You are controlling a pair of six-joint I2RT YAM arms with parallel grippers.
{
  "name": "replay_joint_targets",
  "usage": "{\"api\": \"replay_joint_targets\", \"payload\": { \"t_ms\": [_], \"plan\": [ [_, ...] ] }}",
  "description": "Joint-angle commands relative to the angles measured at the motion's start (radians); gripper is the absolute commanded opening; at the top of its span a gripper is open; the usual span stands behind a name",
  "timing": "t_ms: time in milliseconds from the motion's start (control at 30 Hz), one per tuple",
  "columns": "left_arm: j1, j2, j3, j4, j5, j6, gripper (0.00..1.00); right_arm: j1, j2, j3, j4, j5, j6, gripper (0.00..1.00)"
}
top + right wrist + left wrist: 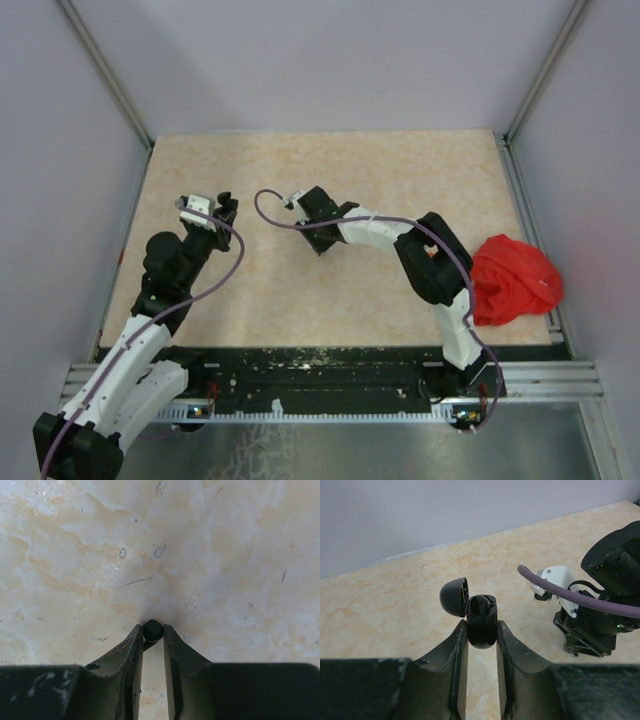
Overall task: Insert the wireless bluetooth earbuds into the charging case
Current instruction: Move the earbud.
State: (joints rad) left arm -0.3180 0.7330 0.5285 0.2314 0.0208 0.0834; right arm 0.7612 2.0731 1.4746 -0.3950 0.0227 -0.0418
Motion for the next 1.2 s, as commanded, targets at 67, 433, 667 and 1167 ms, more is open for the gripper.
{"api": "replay_joint_targets", "payload": {
  "t_ms": [67,433,667,1167],
  "plan": [
    [0.007,-0.002,-0.002,0.031,0.018,0.000,0.01,-0.003,-0.077,-0.046,-0.114,0.111,-0.003,0.19],
    [0.008,-0.006,0.004,0.026,0.032,-0.001,0.01,-0.003,-0.130,-0.126,-0.423,0.357,0.081,0.16],
    [0.008,-0.010,0.006,0.021,0.028,-0.002,0.01,0.027,-0.112,-0.118,-0.453,0.409,0.105,0.26],
    [0.008,-0.006,0.006,0.019,0.036,-0.003,0.01,-0.149,-0.342,-0.173,-0.373,0.001,0.080,0.38]
  ]
}}
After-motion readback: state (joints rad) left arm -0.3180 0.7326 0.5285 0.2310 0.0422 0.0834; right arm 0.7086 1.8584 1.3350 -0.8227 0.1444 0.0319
